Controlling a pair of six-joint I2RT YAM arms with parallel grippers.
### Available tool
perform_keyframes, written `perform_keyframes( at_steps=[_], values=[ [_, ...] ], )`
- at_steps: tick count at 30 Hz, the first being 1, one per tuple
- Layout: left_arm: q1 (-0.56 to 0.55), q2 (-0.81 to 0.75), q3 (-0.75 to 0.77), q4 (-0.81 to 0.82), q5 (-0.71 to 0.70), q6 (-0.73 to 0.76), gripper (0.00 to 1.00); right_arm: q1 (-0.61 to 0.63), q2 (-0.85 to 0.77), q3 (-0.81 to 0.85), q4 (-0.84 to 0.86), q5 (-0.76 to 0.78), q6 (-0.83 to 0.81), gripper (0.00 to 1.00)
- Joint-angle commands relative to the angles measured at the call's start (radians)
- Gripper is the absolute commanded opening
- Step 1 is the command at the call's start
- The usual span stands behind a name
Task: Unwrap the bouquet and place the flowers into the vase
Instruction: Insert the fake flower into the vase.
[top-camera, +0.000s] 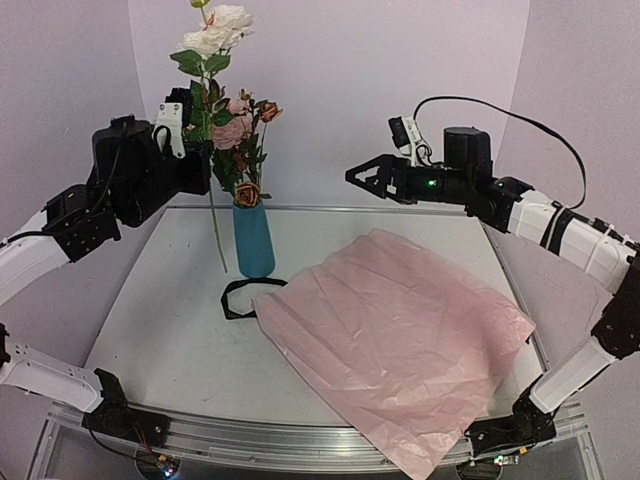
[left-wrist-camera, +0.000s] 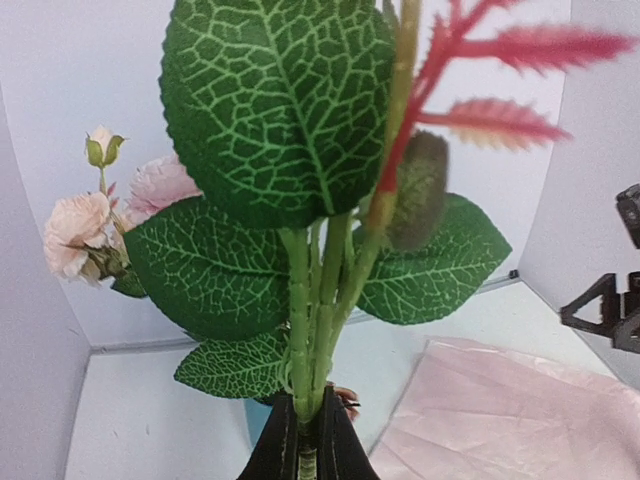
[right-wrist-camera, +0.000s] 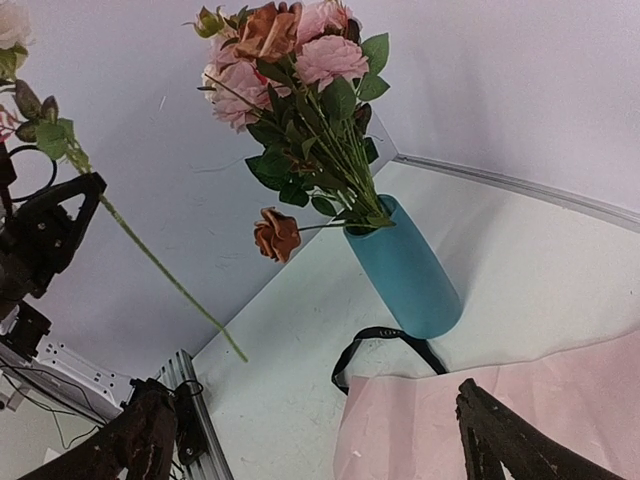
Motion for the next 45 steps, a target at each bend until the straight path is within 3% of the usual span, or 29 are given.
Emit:
perform_keyframes(
  at_steps=[1,11,16,30,45],
  values=[
    [0.148,-0.025,-0.07,0.284,0.072,0.147,0.0,0.0,0.009,0.065,0.033,-0.014,-0.037,0.98],
    [0.263,0.07,-0.09,0.613,0.222,0.187,0.0,-0.009,-0.001,0.073,0.033,0.011,-0.091,0.98],
    [0.265,0.15,-0.012,0.648,0.243,0.225,0.0,-0.013,0.0,0.083,0.033,0.025,-0.111,0.98],
    [0.268,0.245,-0.054,0.88,0.306,0.289,0.0,-0.019,0.005,0.09,0.033,0.031,-0.144,0.98],
    [0.269,0.311,-0.143,0.903,0.341,0.271,0.0,-0.034,0.025,0.103,0.033,0.008,-0.145,0.98]
  ],
)
